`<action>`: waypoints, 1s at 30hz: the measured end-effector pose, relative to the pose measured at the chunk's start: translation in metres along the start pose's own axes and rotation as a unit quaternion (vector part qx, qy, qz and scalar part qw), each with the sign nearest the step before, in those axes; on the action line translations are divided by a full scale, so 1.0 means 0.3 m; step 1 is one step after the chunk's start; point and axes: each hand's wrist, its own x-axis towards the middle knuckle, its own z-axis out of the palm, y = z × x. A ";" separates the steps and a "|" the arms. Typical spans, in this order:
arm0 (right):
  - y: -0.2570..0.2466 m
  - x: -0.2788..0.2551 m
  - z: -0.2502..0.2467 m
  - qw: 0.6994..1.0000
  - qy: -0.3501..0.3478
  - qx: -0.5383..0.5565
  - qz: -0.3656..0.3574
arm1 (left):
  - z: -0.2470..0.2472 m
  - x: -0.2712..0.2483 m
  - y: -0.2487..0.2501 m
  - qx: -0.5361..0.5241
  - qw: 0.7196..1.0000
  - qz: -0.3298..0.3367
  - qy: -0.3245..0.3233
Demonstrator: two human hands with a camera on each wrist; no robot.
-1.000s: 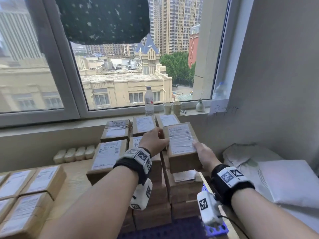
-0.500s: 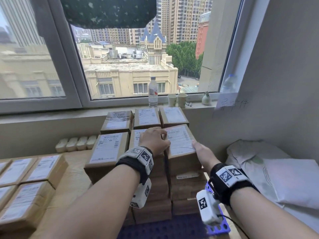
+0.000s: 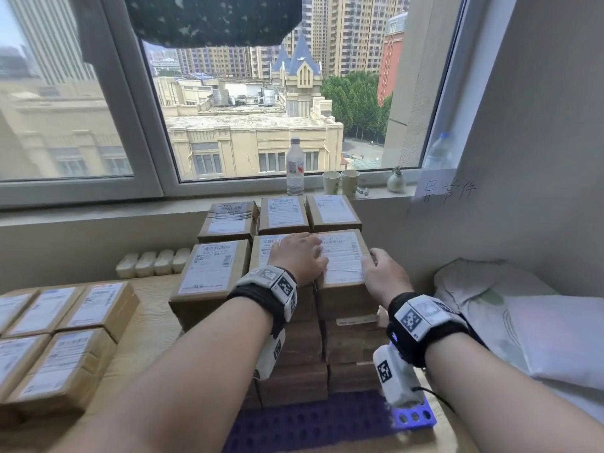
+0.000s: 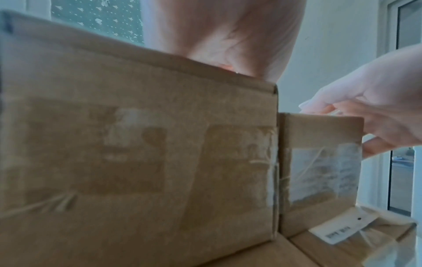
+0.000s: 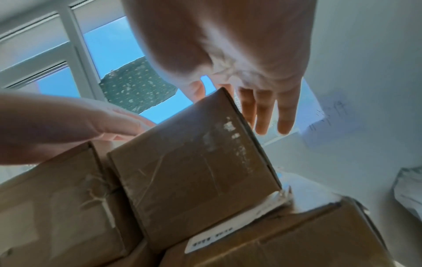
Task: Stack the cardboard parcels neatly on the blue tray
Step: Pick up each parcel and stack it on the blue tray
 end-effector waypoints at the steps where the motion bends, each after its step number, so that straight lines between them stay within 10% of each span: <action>1: -0.011 -0.012 -0.005 1.000 0.010 -0.017 -0.011 | -0.002 -0.008 -0.003 -0.009 1.000 -0.004 0.001; 18: -0.355 -0.279 0.119 0.931 0.068 -0.153 -0.325 | -0.155 -0.247 -0.247 -0.011 0.991 -0.064 0.116; 30: -0.761 -0.557 0.595 0.898 -0.030 -0.147 -0.413 | -0.321 -0.593 -0.856 0.046 0.970 -0.178 0.155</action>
